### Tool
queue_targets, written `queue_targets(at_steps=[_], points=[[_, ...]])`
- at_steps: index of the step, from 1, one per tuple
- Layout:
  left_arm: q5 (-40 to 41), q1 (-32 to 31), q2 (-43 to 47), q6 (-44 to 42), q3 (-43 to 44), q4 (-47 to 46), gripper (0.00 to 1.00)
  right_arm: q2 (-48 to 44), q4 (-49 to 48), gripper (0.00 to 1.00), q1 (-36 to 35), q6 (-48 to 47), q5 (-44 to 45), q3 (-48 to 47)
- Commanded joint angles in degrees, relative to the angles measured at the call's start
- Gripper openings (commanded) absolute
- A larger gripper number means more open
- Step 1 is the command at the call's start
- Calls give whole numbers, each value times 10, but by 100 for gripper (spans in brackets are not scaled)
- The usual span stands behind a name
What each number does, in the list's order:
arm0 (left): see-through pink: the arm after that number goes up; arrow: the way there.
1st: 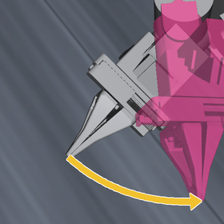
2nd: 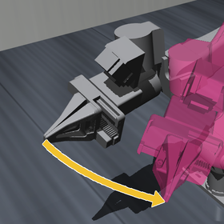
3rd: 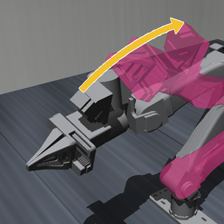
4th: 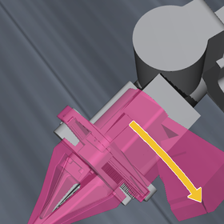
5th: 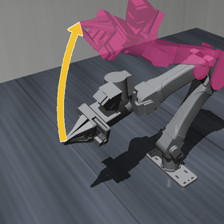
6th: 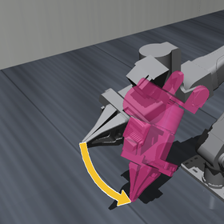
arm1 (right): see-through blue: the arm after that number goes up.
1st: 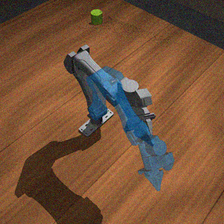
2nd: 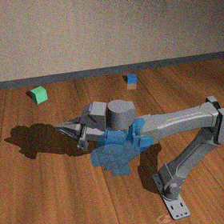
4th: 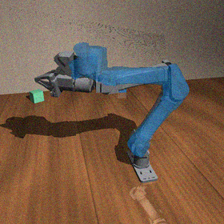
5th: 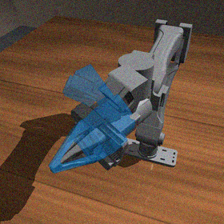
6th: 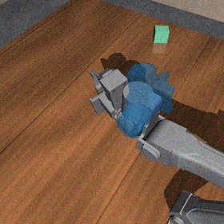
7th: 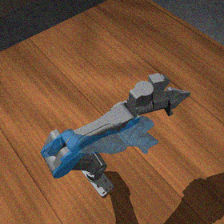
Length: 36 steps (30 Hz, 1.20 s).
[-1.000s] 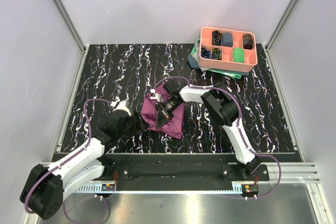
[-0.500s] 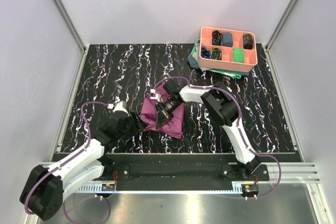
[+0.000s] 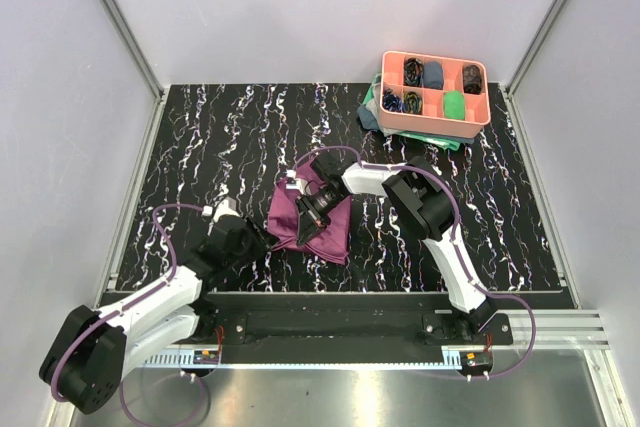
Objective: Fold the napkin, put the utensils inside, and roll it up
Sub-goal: Roll the napkin with the utensil
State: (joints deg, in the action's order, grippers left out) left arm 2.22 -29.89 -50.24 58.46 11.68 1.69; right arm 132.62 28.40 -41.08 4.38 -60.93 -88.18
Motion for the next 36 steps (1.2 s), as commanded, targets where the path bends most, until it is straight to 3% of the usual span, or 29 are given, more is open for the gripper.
queue_targets(at_steps=[1,4,13,15,22,27,30,36], points=[[27,-1,-3,39,-10,-49,40,-4,2,0,6,-2,14,-9],[26,0,-6,49,-10,-60,35,-4,3,0,5,-3,15,-6],[-18,37,-24,49,1,-54,0,-40,0,0,5,-24,44,11],[-45,51,-29,40,5,-51,0,-66,-5,2,4,-27,63,22],[-106,102,-45,-6,46,1,0,-178,-56,48,-8,-35,158,88],[-161,133,-71,-39,68,21,0,-285,-157,78,-70,-41,312,196],[-186,151,-79,-54,77,30,0,-327,-229,91,-113,-74,428,248],[-240,185,-79,-60,78,31,0,-334,-341,95,-213,-122,643,287]])
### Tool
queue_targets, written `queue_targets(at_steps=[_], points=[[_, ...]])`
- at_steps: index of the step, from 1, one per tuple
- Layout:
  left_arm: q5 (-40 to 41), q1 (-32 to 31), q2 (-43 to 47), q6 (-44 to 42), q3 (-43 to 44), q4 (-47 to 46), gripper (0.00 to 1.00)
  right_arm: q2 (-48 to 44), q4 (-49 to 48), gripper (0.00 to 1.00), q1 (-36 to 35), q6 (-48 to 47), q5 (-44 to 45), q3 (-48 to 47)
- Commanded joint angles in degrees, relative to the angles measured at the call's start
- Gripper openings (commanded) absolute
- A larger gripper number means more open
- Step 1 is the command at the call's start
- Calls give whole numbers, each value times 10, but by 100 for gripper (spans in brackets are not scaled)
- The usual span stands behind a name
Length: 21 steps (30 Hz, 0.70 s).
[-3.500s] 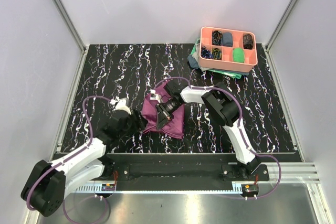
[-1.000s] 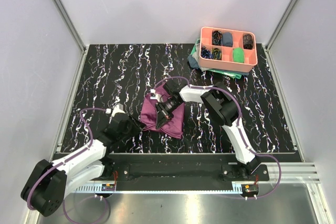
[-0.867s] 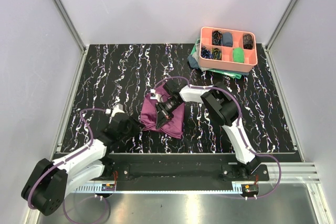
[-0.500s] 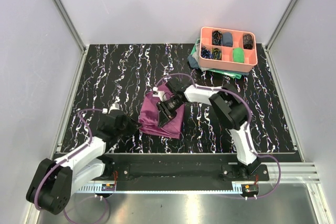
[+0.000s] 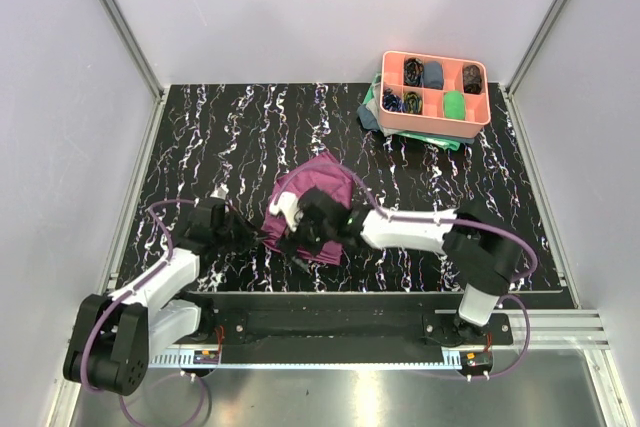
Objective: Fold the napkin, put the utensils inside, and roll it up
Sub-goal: Roll the napkin with the utensil
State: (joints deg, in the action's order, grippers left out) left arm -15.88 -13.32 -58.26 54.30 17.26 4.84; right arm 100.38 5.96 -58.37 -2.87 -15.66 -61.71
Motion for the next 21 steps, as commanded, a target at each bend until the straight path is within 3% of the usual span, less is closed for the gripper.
queue_targets(at_steps=[1,8,16,21], points=[[-63,23,2,-19,23,0,0,-6,-127,95,-51,-54,223,25],[-86,39,7,-20,23,3,0,41,-173,95,-106,-93,318,14],[-97,59,12,-30,27,16,0,67,-221,86,-147,-126,378,38],[-105,70,12,-32,29,18,0,82,-223,70,-151,-122,416,46]])
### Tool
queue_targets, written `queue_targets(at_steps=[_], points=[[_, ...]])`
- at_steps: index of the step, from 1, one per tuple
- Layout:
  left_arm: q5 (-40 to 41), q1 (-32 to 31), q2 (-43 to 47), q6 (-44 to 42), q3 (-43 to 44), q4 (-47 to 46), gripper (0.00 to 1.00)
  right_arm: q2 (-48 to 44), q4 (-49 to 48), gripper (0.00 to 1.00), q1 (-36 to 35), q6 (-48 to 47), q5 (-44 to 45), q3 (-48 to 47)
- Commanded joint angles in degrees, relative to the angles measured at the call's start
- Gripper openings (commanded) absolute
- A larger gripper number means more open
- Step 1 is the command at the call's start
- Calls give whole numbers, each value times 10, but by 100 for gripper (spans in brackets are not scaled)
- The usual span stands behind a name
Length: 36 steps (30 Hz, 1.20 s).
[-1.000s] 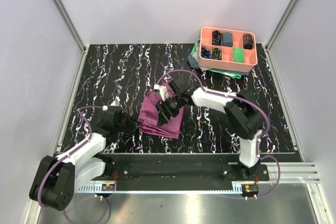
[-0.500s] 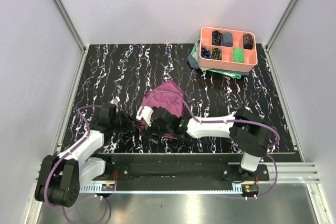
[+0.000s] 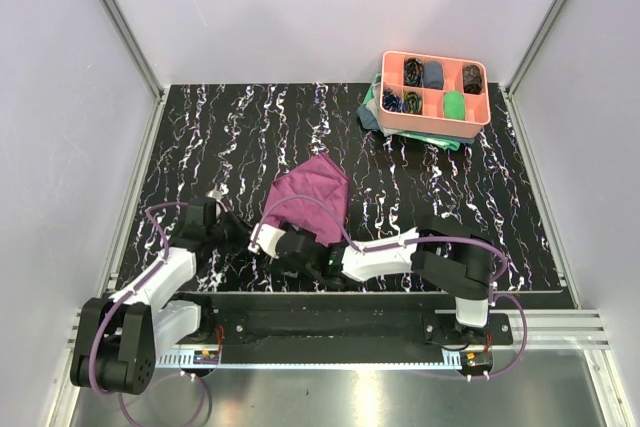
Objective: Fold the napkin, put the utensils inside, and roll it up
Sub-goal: Roll the napkin with the utensil
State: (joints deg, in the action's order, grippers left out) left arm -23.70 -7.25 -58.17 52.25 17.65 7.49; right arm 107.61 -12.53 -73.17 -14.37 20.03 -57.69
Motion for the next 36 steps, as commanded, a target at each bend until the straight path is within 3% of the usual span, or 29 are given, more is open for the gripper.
queue_targets(at_steps=[1,3,9,14,15,17,18,21,25,29,36], points=[[-28,11,12,-14,26,-6,0,11,-39,66,-4,-7,62,9],[-30,15,12,-16,29,-4,0,15,-42,52,-4,-6,63,14],[-37,21,5,-26,35,-5,0,29,-44,27,-3,-14,33,22],[-56,22,-16,-44,38,-17,2,26,-9,0,-4,-16,-18,10],[-59,23,-19,-50,39,-19,17,27,2,0,-3,-15,-44,6],[-59,27,-18,-56,41,-24,36,27,46,0,-1,0,-70,-15],[-57,30,-15,-66,44,-22,54,27,60,0,2,7,-95,-21],[-38,47,0,-89,55,1,64,21,121,0,23,43,-157,-51],[-3,63,24,-108,54,24,85,19,207,0,67,91,-271,-108],[28,65,44,-126,47,42,89,37,276,0,113,127,-392,-155],[51,65,96,-153,29,42,90,73,298,0,169,167,-563,-198]])
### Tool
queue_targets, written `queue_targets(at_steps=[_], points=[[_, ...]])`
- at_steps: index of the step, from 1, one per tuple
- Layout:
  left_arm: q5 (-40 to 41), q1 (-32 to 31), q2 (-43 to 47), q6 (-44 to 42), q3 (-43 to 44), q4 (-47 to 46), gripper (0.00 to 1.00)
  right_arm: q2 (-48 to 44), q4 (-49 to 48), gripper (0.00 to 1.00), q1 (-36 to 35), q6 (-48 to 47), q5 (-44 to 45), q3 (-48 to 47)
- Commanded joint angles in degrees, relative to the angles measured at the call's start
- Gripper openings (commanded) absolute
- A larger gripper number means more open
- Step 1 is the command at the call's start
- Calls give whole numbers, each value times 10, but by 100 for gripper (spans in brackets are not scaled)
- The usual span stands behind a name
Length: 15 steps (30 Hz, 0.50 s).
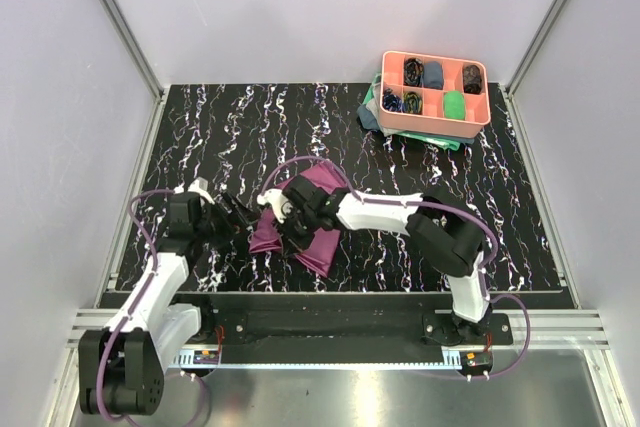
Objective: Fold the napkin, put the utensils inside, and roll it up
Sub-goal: Roll the napkin with the utensil
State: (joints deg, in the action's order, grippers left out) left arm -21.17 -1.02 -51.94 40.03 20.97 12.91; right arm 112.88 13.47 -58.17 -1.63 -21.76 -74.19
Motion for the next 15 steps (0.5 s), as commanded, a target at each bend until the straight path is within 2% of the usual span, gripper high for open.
queue_targets(at_steps=[1,5,8,15], points=[[24,3,48,-33,-10,-16,89,26,41,0,25,46,-162,-42],[7,0,88,-33,-28,-33,85,72,47,0,64,72,-264,-62],[10,-20,111,-30,-32,-29,83,89,46,0,81,81,-289,-72],[41,-74,142,7,-23,64,83,137,47,0,109,103,-353,-102]])
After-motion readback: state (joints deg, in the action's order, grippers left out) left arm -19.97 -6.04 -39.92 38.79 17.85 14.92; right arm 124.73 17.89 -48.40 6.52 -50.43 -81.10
